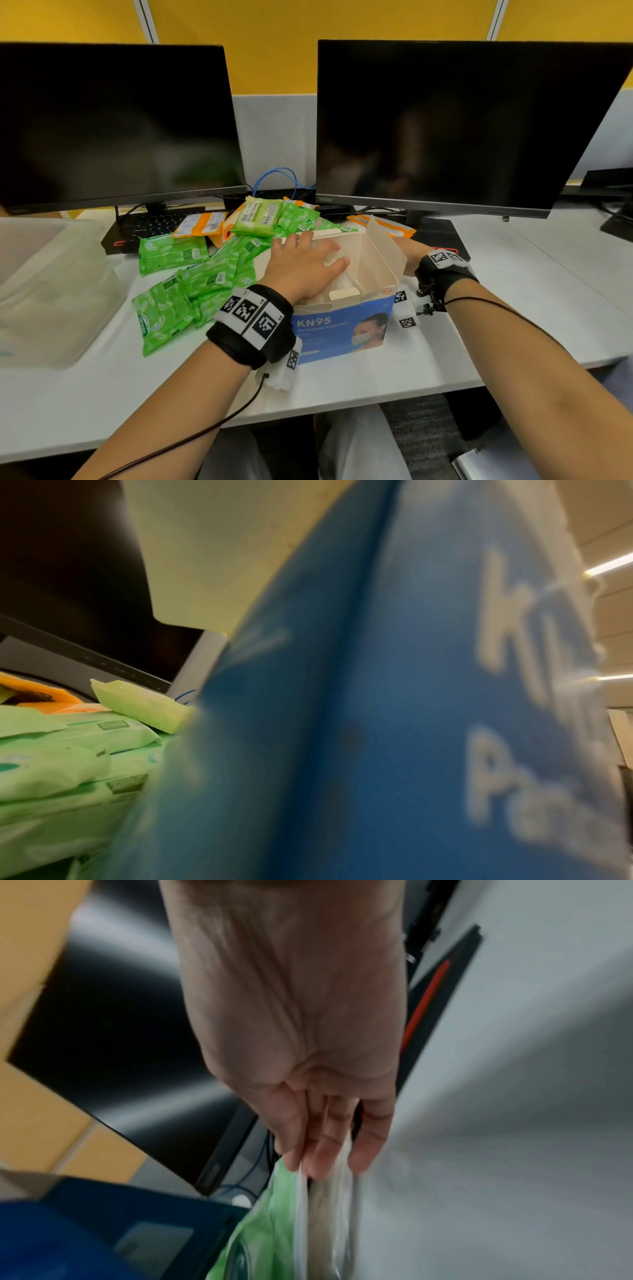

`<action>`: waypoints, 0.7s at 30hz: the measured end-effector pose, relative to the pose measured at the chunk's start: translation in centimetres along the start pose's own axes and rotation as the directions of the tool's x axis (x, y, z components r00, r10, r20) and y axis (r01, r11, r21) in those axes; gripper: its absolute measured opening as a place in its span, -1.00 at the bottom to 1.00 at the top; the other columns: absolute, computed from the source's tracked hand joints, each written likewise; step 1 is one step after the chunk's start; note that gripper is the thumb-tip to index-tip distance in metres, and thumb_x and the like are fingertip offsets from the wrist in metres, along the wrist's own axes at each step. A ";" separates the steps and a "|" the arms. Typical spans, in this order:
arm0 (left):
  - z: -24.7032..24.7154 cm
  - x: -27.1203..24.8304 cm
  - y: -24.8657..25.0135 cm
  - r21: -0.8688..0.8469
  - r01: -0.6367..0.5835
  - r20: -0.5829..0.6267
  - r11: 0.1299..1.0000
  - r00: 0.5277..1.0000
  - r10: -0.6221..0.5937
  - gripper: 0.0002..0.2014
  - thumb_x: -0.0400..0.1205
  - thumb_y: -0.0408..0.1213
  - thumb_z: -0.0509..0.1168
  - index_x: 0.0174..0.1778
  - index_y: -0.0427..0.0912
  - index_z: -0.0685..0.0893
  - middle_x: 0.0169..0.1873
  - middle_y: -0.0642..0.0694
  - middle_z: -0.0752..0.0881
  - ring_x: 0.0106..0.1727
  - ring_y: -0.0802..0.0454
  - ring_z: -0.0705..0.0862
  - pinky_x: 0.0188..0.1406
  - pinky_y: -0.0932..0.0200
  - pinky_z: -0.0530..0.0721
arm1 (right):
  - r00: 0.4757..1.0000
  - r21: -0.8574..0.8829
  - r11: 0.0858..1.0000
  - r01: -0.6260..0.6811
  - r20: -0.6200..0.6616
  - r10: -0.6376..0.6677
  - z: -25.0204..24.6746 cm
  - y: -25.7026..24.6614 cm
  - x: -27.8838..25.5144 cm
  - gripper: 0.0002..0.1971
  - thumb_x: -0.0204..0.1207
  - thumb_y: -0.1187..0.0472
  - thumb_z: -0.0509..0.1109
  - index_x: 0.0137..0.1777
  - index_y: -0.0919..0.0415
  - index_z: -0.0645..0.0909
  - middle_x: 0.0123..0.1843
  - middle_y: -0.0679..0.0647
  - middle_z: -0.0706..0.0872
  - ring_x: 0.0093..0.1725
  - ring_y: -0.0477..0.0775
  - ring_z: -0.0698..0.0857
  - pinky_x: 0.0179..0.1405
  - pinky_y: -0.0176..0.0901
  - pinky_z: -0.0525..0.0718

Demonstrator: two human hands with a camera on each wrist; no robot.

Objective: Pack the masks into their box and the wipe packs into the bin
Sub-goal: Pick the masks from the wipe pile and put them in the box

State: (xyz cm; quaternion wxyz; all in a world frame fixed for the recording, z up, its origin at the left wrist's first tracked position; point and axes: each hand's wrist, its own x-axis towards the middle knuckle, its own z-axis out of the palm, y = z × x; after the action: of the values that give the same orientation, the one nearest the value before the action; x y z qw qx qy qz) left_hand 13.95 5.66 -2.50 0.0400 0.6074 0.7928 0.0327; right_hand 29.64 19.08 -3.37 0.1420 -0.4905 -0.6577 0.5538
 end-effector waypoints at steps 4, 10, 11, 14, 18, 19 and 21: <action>0.1 0.1 0.0 0.005 -0.001 -0.007 1.000 1.000 0.001 -0.50 0.64 0.31 -0.14 0.49 0.33 0.30 0.60 -0.11 0.22 0.60 -0.18 0.18 0.54 -0.26 0.04 | 0.997 -0.043 0.999 0.004 0.079 -0.001 -3.4 0.6 1.4 -0.84 0.63 0.16 0.34 0.08 0.11 0.73 0.10 0.02 0.77 0.25 0.07 0.67 0.27 -0.08 0.61; 0.2 0.3 0.0 0.003 0.000 -0.012 1.000 1.000 0.000 -0.50 0.64 0.32 -0.14 0.49 0.34 0.30 0.60 -0.11 0.22 0.59 -0.17 0.18 0.53 -0.25 0.06 | 0.928 -0.174 0.981 -0.084 -0.373 0.014 -6.8 2.9 2.2 -0.50 0.39 -0.06 0.55 0.19 0.26 0.60 0.06 0.14 0.74 0.04 0.15 0.73 0.11 0.04 0.73; 0.2 0.3 0.0 0.002 0.001 -0.010 1.000 1.000 -0.001 -0.50 0.64 0.32 -0.14 0.49 0.34 0.30 0.60 -0.10 0.22 0.59 -0.17 0.18 0.54 -0.26 0.06 | 0.923 -0.245 0.957 -0.156 -0.382 0.053 -6.2 3.4 2.3 -0.31 0.30 -0.08 0.60 0.36 0.21 0.49 0.18 0.17 0.70 0.10 0.21 0.72 0.11 0.12 0.73; 0.2 0.2 0.0 -0.002 0.000 -0.008 1.000 1.000 0.000 -0.49 0.64 0.32 -0.14 0.49 0.33 0.30 0.60 -0.10 0.22 0.59 -0.17 0.19 0.54 -0.25 0.06 | 0.943 -0.399 0.872 -0.284 -0.280 0.179 -5.1 5.2 2.3 -0.01 0.27 0.00 0.65 0.62 0.15 0.18 0.36 0.24 0.58 0.19 0.28 0.68 0.22 0.17 0.67; 0.1 0.1 0.0 -0.010 -0.002 -0.014 1.000 1.000 0.002 -0.50 0.65 0.29 -0.14 0.50 0.32 0.30 0.60 -0.10 0.23 0.59 -0.16 0.21 0.54 -0.24 0.07 | 0.934 -0.377 0.921 -0.100 -0.355 -0.044 -5.6 4.4 0.5 -0.41 0.43 0.20 0.54 0.45 0.25 0.47 0.30 0.25 0.63 0.25 0.27 0.65 0.30 0.15 0.62; 0.1 0.1 -0.1 -0.018 -0.001 -0.017 1.000 1.000 0.000 -0.52 0.66 0.27 -0.14 0.50 0.32 0.29 0.60 -0.10 0.23 0.59 -0.16 0.21 0.54 -0.23 0.07 | 0.888 -0.367 0.930 0.003 -0.427 -0.171 -6.2 3.4 -0.5 -0.58 0.46 0.24 0.49 0.31 0.30 0.57 0.21 0.25 0.66 0.23 0.26 0.65 0.29 0.13 0.61; 0.1 0.0 -0.1 -0.051 0.000 -0.032 0.999 0.999 -0.002 -0.55 0.69 0.20 -0.13 0.50 0.31 0.30 0.60 -0.10 0.25 0.59 -0.15 0.21 0.54 -0.22 0.07 | 0.726 -0.424 0.881 0.210 -0.535 -0.431 -7.8 0.5 -3.5 -0.85 0.52 0.31 0.40 0.07 0.23 0.70 -0.01 0.13 0.70 0.07 0.07 0.69 0.13 -0.07 0.61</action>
State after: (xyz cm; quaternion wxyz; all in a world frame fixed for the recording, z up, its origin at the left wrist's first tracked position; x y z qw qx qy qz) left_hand 13.90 5.68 -2.63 0.0429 0.6051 0.7925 0.0624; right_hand 37.26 20.80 0.15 0.3580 -0.5371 -0.7344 0.2099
